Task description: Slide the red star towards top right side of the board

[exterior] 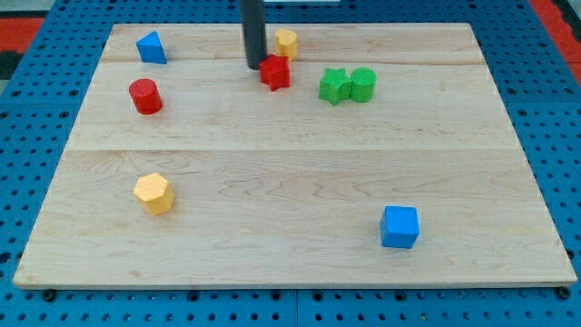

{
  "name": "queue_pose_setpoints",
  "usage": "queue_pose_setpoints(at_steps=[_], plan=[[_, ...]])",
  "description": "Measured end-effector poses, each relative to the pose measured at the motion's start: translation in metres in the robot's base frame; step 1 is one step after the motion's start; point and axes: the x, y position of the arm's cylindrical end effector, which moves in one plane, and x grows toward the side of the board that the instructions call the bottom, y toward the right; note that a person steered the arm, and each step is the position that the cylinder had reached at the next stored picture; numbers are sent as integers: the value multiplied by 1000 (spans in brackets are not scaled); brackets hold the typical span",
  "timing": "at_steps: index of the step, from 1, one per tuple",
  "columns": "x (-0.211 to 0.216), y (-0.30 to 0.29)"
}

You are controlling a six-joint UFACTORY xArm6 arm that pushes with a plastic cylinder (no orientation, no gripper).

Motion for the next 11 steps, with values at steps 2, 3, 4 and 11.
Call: queue_pose_setpoints(at_steps=[2, 3, 4, 11], plan=[[35, -54], [38, -19], [29, 29], [-29, 179]])
